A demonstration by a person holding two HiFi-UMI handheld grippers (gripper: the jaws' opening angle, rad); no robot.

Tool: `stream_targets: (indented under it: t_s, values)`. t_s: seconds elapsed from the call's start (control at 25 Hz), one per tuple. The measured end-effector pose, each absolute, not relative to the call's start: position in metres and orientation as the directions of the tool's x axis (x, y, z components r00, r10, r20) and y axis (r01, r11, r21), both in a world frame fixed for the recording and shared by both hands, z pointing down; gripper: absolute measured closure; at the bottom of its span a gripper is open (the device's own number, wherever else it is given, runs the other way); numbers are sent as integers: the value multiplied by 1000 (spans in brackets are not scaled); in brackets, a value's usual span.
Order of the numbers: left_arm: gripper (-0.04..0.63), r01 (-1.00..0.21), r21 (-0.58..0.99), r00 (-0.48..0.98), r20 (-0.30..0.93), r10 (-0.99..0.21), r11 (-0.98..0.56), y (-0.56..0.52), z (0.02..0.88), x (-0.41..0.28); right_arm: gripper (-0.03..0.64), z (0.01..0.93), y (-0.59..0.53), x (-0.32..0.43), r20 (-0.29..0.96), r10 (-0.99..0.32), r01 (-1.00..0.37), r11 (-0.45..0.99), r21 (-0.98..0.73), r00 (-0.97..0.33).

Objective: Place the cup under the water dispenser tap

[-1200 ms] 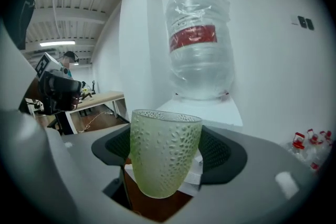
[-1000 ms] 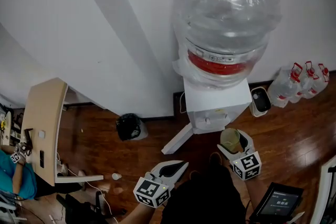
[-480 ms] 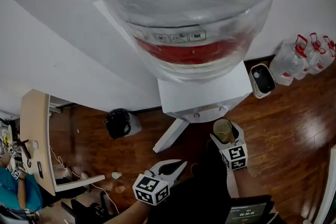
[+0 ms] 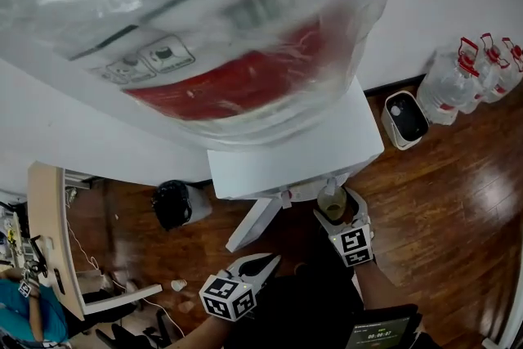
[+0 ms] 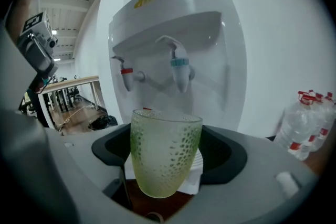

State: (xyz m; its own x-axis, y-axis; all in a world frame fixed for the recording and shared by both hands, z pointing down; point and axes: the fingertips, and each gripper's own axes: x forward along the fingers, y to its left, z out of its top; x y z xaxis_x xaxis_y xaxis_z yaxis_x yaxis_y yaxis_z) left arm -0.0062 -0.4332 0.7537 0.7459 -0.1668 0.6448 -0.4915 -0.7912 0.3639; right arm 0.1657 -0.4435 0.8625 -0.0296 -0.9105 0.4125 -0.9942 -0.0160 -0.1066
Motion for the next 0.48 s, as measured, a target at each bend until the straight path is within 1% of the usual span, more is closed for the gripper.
stream_targets:
  t_s: [0.2,0.36,0.48]
  values:
    - [592,-477,339,738,656,-160,-811,-436,788,4,239,889,-467,175,352,-936,-999,5,-50,-22]
    - [592,-419,337,747,656,-109,-843,-432,806,21,242,897,-482,177,290,-957,-1000,30,10,-25]
    - [592,-391,339,740,669,-73,-856,-424,814,26,241,912,-480,176,281,-959,-999,40,36,-29]
